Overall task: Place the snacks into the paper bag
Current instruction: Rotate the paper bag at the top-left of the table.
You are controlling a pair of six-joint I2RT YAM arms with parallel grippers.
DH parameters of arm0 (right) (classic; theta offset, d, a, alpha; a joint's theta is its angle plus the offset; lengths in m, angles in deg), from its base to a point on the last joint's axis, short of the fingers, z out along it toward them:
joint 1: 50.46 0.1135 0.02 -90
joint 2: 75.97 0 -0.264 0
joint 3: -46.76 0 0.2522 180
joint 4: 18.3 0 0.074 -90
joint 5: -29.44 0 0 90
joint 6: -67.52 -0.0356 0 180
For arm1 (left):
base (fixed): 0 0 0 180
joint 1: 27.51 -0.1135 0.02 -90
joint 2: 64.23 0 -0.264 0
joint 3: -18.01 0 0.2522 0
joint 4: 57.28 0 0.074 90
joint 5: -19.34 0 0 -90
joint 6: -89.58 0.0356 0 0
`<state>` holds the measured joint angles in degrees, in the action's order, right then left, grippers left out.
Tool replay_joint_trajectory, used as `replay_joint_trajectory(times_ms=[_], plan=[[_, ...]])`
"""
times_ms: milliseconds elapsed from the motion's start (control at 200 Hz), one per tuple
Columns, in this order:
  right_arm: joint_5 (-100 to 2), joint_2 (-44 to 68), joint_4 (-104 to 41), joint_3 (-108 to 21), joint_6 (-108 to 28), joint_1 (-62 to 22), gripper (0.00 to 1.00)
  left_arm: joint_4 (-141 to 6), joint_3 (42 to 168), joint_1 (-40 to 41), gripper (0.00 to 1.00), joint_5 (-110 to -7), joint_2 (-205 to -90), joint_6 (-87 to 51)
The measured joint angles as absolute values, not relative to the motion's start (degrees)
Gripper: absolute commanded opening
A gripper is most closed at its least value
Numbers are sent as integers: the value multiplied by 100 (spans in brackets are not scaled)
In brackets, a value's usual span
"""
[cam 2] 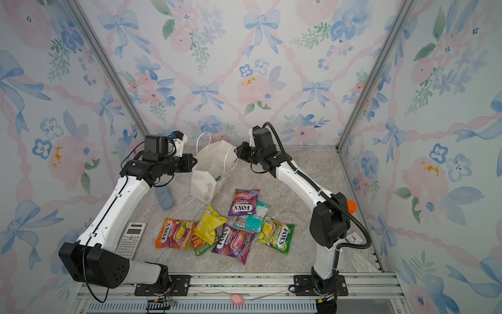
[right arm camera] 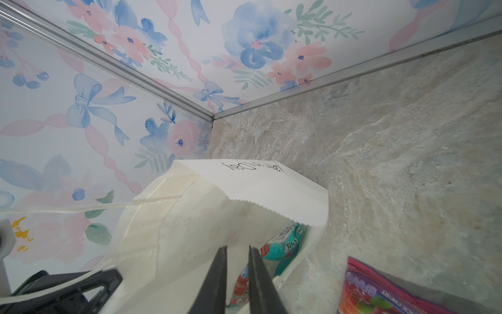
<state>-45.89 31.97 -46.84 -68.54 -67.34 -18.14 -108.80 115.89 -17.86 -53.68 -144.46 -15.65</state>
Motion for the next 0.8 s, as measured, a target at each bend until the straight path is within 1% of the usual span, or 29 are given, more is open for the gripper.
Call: replay_joint_trajectory(times_ms=[25,185,220,540,800], plan=[[-4584,3250,-4724,-6939,-6723,-1808,20,-10880,11589,-1794,0,-5360,-14450,-1560],[-4604,3414,-5027,-7241,-6587,-1773,36,-10874,11569,-1831,0,-5279,-14468,-1543],[-4624,3414,-5100,-7263,-6539,-1766,38,-10869,11554,-1836,0,-5272,-14468,-1541],[-5078,2983,-5812,-7309,-5912,-1746,47,-10839,11519,-1866,0,-5246,-14468,-1497],[-5209,2808,-6018,-7289,-5713,-1729,49,-10839,11513,-1904,0,-5163,-14468,-1436]])
